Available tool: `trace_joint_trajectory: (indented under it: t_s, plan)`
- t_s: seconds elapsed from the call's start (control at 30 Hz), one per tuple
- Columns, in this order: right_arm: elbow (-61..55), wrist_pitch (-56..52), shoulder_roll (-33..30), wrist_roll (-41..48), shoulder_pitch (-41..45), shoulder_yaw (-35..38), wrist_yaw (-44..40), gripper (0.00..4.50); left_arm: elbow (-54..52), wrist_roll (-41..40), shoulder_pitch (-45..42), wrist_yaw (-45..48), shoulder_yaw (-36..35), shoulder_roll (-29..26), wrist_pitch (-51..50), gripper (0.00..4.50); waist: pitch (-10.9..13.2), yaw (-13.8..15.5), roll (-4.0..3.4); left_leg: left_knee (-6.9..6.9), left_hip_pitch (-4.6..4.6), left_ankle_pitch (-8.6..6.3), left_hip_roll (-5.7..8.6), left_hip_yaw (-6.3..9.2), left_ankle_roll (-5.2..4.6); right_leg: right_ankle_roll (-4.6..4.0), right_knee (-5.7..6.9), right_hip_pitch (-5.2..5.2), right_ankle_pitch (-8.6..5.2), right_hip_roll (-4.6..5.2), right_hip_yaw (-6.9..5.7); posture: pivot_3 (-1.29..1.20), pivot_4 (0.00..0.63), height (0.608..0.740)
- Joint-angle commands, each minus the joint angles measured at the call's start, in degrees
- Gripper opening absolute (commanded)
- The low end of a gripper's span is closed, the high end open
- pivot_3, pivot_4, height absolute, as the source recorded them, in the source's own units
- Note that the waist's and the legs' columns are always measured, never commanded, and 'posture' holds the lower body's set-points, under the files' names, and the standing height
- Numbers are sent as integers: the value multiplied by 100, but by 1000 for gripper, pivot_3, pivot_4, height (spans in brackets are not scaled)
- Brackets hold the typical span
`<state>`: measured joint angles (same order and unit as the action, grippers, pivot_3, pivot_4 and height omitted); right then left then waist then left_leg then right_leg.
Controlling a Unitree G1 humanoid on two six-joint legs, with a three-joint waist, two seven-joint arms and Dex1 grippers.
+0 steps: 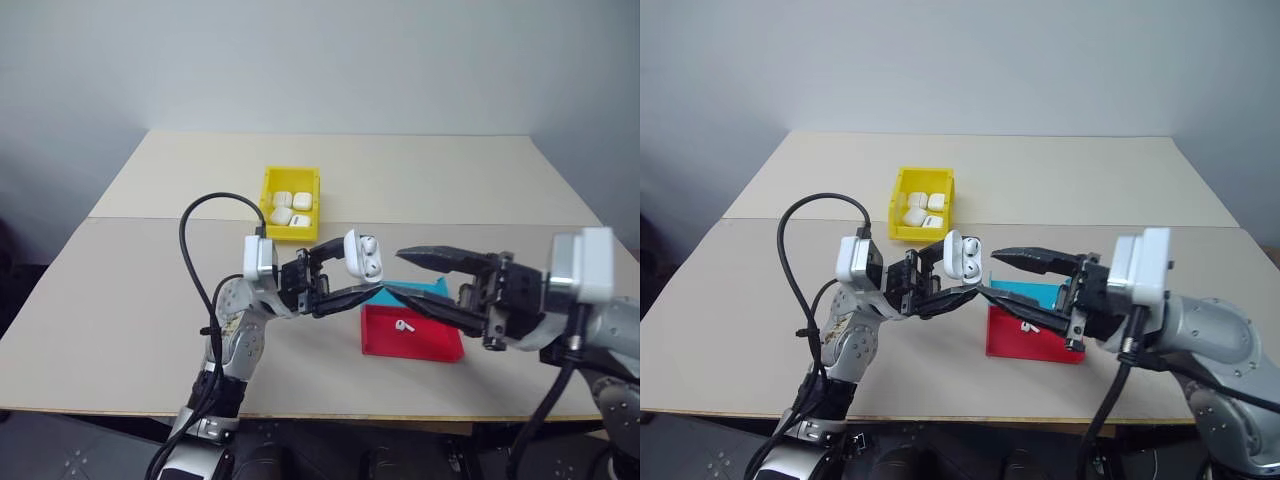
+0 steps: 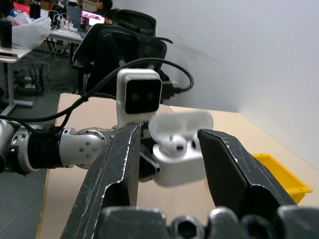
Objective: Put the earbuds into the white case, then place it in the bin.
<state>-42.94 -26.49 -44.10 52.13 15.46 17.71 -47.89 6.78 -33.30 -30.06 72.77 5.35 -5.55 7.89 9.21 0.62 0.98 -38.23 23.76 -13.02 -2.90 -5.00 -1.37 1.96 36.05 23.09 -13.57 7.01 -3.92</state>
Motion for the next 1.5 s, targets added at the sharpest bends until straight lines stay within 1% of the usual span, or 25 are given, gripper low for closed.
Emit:
trace_joint_trajectory:
  t_s: [0.03,0.07,0.1,0.13,0.17,0.2,0.33,0.4,0.53,0.73,0.8,0.9,1.0,1.07,1.13,1.2,1.23,1.3,1.4,1.5]
  plan:
    - [240,-294,-387,111,996,-217,190,1391,565,391,-339,244,118,102,639,2785,0,-6,0,0,0,0,0,-1,0,0,2,1,0,0,1,0,150,740]
    - [315,-397,-446,62,1233,-382,241,1008,667,431,-393,289,133,123,711,2785,0,-3,0,0,0,0,0,-1,0,-1,1,1,0,-1,0,0,150,740]
    - [379,-539,-526,-23,1517,-605,275,756,727,517,-443,273,171,121,743,2785,0,-5,0,1,0,0,-2,0,-1,-1,-1,0,0,-2,-4,0,150,740]
    - [415,-608,-584,-160,1765,-832,262,355,767,629,-484,225,214,113,754,2785,0,0,0,2,4,0,-2,0,-1,-2,-1,4,0,-2,-3,0,150,740]
    - [436,-672,-646,-285,1981,-1044,220,69,788,745,-519,150,267,101,747,2785,0,3,0,2,7,0,-2,0,-1,-2,-2,6,0,-2,-2,0,150,740]
    - [442,-745,-724,-463,2174,-1279,169,19,812,814,-548,98,297,111,744,2785,0,3,0,1,9,-1,-1,-1,-2,-1,-4,7,0,-2,-2,0,150,740]
    - [480,-690,-930,-1364,2567,-2111,-73,19,934,739,-656,191,284,265,883,2785,0,17,0,-3,10,-3,0,-2,-6,1,-4,7,1,2,-2,0,150,740]
    - [514,-474,-940,-1672,2551,-2269,-237,19,913,825,-680,110,304,256,868,2785,0,20,0,-5,12,-5,0,-3,-8,1,-6,5,1,3,-4,0,150,740]
    - [619,-399,-1088,-2266,2508,-2497,-461,19,833,763,-652,167,270,245,853,2785,0,8,0,-6,13,-5,0,-3,-8,3,-4,8,2,4,-3,0,150,740]
    - [825,-60,-1246,-2617,2187,-2325,-803,19,602,685,-555,72,227,155,703,2785,0,6,0,-8,13,-4,0,-3,-8,4,-4,7,2,3,-3,0,150,740]
    - [862,37,-1289,-2631,2087,-2164,-876,19,593,685,-533,33,200,134,732,2785,0,7,-1,-8,12,-5,0,-3,-8,4,-4,6,2,3,-3,0,150,740]
    - [889,58,-1190,-2438,2047,-1852,-848,19,703,736,-555,-86,121,140,884,2785,0,8,0,-8,12,-5,0,-3,-8,3,-3,8,2,4,-4,0,150,740]
    - [888,147,-915,-2268,2131,-1540,-639,19,884,867,-657,-362,-21,218,1196,2785,0,4,0,-9,11,-4,-1,-4,-8,3,-3,6,2,4,-3,0,150,740]
    - [914,-12,-701,-2095,2234,-1233,-324,19,1072,1179,-874,-1028,-218,265,1401,2785,1,10,0,-9,10,-4,-1,-3,-8,3,0,6,3,4,-3,0,150,740]
    - [925,-200,-611,-2049,2176,-969,-43,19,1428,1680,-1237,-2003,-483,217,1582,2785,1,17,1,-9,10,-4,0,-2,-7,3,2,6,3,4,-4,0,150,740]
    - [856,-227,-629,-2098,1842,-764,70,19,1778,2528,-1614,-3255,-603,40,1502,2785,1,43,3,-10,11,-4,3,-3,-8,4,0,1,4,4,-8,0,150,740]
    - [822,-218,-636,-2112,1714,-707,93,19,1879,2845,-1723,-3668,-590,-39,1431,2785,1,50,5,-9,11,-4,3,-4,-8,5,-5,0,5,4,-10,0,150,740]
    - [739,-229,-580,-2138,1362,-592,232,19,2239,3435,-2082,-4312,-435,-256,1005,2785,1,56,5,-6,11,-7,5,-7,-12,7,-10,-2,5,7,-10,0,150,740]
    - [650,-309,-492,-2200,989,-580,485,19,2881,4003,-2683,-5668,-418,-149,348,2785,3,65,8,-7,17,-6,7,-20,-12,11,-9,2,6,8,-10,0,150,740]
    - [585,-331,-449,-2246,804,-652,622,19,3696,4506,-3323,-6593,-262,-102,-496,2785,4,102,10,-12,32,-5,8,-25,-12,15,-10,8,7,8,-19,0,150,740]
